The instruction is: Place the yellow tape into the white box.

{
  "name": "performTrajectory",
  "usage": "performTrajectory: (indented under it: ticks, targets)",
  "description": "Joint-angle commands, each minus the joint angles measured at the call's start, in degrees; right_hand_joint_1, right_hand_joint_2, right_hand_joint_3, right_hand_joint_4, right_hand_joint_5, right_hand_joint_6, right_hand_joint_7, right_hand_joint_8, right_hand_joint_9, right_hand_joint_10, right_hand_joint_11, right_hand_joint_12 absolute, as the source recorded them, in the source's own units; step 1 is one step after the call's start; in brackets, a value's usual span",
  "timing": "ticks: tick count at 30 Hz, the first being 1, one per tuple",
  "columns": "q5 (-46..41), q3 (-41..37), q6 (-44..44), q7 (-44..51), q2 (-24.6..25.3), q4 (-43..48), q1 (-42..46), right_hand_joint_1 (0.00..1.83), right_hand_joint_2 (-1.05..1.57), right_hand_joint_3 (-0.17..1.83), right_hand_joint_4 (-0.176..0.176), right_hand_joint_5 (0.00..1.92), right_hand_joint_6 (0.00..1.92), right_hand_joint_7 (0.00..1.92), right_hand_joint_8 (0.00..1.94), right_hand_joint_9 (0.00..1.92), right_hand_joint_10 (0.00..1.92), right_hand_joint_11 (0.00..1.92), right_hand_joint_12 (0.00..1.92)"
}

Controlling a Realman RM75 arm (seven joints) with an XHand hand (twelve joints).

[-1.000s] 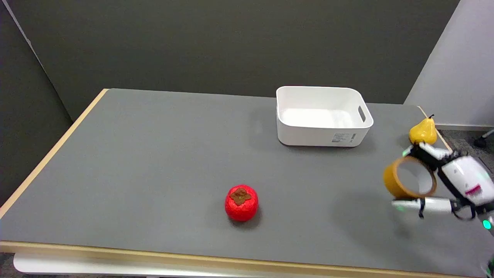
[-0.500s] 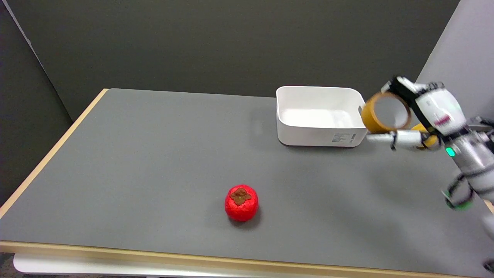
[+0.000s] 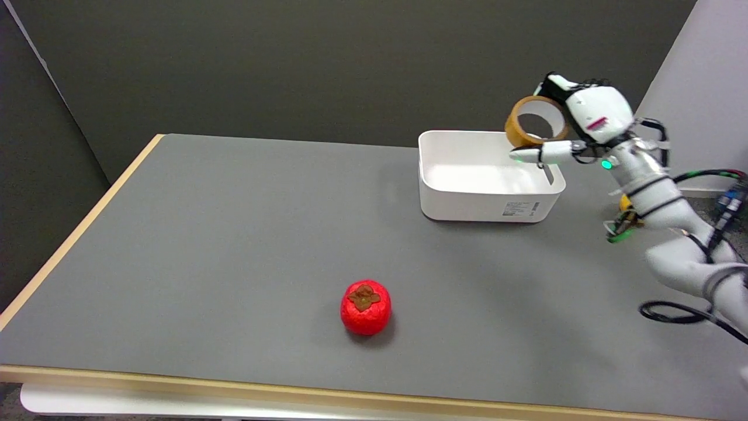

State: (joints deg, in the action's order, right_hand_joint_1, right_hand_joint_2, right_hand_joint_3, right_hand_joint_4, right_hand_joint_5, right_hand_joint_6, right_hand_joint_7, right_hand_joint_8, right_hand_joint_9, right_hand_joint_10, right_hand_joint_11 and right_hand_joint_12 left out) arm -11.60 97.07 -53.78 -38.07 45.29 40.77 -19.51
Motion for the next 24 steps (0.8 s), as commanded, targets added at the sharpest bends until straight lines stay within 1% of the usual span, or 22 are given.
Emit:
performTrajectory:
  ticks: [1, 3, 6, 8, 9, 10, 11, 12, 13, 14, 16, 18, 20, 22, 24]
  targets:
    - [1.0, 13.9, 19.2, 14.2, 12.4, -17.7, -22.7, 1.18, 1.10, 0.32, -0.113, 0.59, 1.52, 0.88, 1.33, 0.86, 1.31, 0.79, 1.72]
    - [1.0, 13.8, 20.5, 14.4, 13.1, -17.1, -22.2, 1.18, 1.10, 0.32, -0.113, 0.59, 1.52, 0.88, 1.33, 0.86, 1.31, 0.79, 1.72]
    - [0.9, 13.3, 23.1, 14.4, 13.4, -13.7, -20.3, 1.18, 1.10, 0.32, -0.114, 0.59, 1.52, 0.88, 1.33, 0.86, 1.31, 0.79, 1.72]
    - [-1.3, 12.8, 25.5, 14.5, 12.8, -8.9, -17.7, 1.18, 1.10, 0.32, -0.113, 0.59, 1.52, 0.88, 1.33, 0.86, 1.31, 0.79, 1.72]
    - [-4.0, 11.7, 26.8, 14.4, 12.2, -5.2, -15.5, 1.18, 1.10, 0.32, -0.111, 0.59, 1.52, 0.88, 1.33, 0.86, 1.31, 0.79, 1.73]
    - [-7.4, 10.5, 27.7, 14.0, 11.5, -1.2, -13.5, 1.15, 1.06, 0.39, -0.076, 0.58, 1.46, 0.86, 1.29, 0.83, 1.31, 0.76, 1.71]
    - [-9.7, 9.7, 27.9, 13.8, 11.0, 1.2, -12.1, 0.99, 0.87, 0.70, 0.070, 0.50, 1.22, 0.76, 1.12, 0.75, 1.28, 0.63, 1.65]
    - [-13.1, 8.8, 27.5, 13.8, 10.3, 4.4, -9.9, 0.85, 0.72, 0.93, 0.170, 0.41, 0.96, 0.66, 0.94, 0.66, 1.23, 0.53, 1.58]
    - [-17.8, 7.9, 27.0, 13.8, 9.2, 8.5, -7.1, 0.74, 0.69, 0.93, 0.148, 0.32, 0.71, 0.58, 0.75, 0.57, 1.11, 0.47, 1.54]
    - [-20.6, 7.5, 26.5, 13.8, 8.6, 10.9, -5.5, 0.63, 0.65, 0.94, 0.129, 0.24, 0.49, 0.49, 0.57, 0.49, 1.01, 0.41, 1.49]
    - [-25.7, 7.3, 23.9, 13.8, 6.8, 16.1, -2.1, 0.41, 0.55, 0.94, 0.112, 0.07, 0.29, 0.16, 0.28, 0.21, 0.62, 0.18, 1.30]
    - [-31.4, 7.3, 20.6, 13.7, 4.9, 21.0, 1.3, 0.30, 0.50, 0.94, 0.102, 0.01, 0.16, 0.06, 0.21, 0.10, 0.56, 0.14, 1.18]
    - [-34.9, 6.9, 18.0, 13.7, 3.6, 25.3, 4.0, 0.32, 0.52, 0.97, 0.098, 0.00, 0.08, 0.02, 0.06, 0.02, 0.55, 0.13, 1.03]
    - [-38.2, 5.7, 15.1, 13.7, 1.8, 30.1, 6.8, 0.30, 0.50, 0.92, 0.095, 0.00, 0.01, 0.00, 0.06, 0.03, 0.48, 0.06, 1.15]
    - [-40.8, 3.8, 12.8, 13.7, 0.4, 34.6, 10.4, 0.30, 0.49, 0.90, 0.092, 0.00, 0.00, 0.00, 0.02, 0.02, 0.44, 0.03, 1.15]
